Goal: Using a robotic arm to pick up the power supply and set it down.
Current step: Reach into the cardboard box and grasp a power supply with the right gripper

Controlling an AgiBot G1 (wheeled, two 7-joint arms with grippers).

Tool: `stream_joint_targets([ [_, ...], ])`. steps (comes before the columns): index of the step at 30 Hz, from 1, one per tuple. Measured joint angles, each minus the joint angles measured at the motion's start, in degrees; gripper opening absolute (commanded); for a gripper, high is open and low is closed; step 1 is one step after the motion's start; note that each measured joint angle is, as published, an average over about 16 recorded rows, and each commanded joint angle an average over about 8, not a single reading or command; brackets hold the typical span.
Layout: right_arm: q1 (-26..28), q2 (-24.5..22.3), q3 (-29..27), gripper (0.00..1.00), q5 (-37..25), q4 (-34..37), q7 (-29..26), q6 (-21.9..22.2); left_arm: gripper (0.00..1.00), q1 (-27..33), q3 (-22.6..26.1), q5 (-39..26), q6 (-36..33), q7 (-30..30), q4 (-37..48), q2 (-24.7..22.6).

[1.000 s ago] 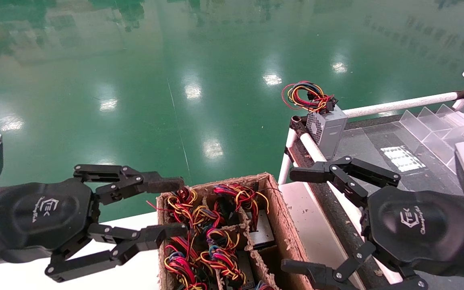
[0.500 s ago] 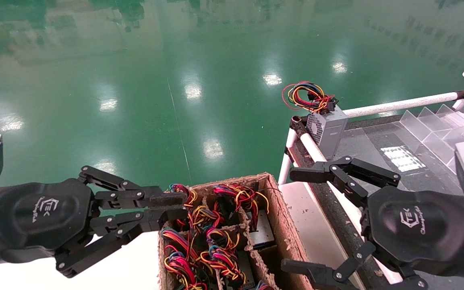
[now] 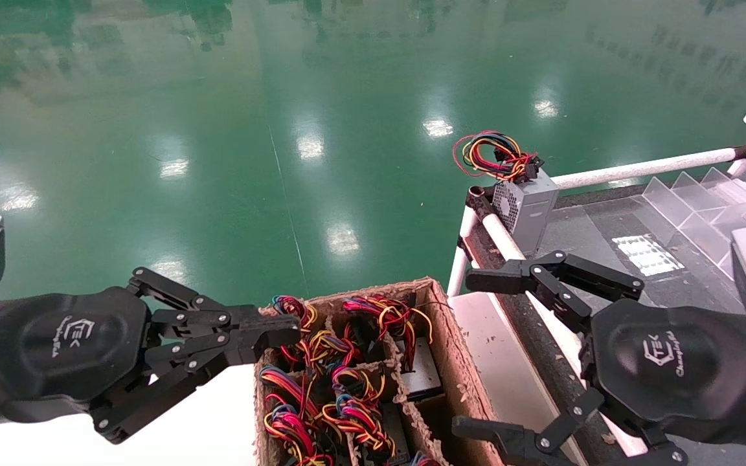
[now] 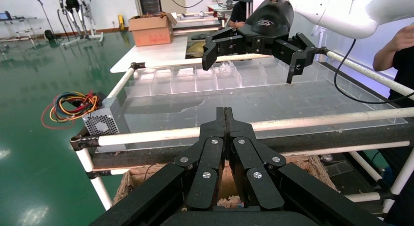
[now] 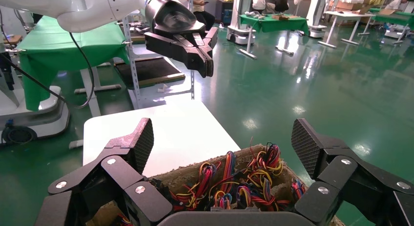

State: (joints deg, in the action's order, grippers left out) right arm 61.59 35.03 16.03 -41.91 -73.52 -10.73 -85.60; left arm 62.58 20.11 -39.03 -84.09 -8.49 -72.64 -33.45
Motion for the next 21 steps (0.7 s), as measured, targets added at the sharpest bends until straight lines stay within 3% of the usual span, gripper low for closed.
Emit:
stream_joint_targets([
  [2, 0.0, 0.0, 0.0, 1.0, 0.0, 0.0, 0.0, 0.0, 0.92, 0.0, 0.0, 0.0, 0.0, 0.0, 0.0, 0.0],
  [3, 0.0, 0.0, 0.0, 1.0, 0.0, 0.0, 0.0, 0.0, 1.0, 0.0, 0.0, 0.0, 0.0, 0.0, 0.0, 0.0],
  [21, 0.04, 0.21, 0.2, 1.0, -0.56, 0.1, -0.08, 0.58, 1.0, 0.0, 0.0, 0.0, 0.0, 0.0, 0.0, 0.0],
])
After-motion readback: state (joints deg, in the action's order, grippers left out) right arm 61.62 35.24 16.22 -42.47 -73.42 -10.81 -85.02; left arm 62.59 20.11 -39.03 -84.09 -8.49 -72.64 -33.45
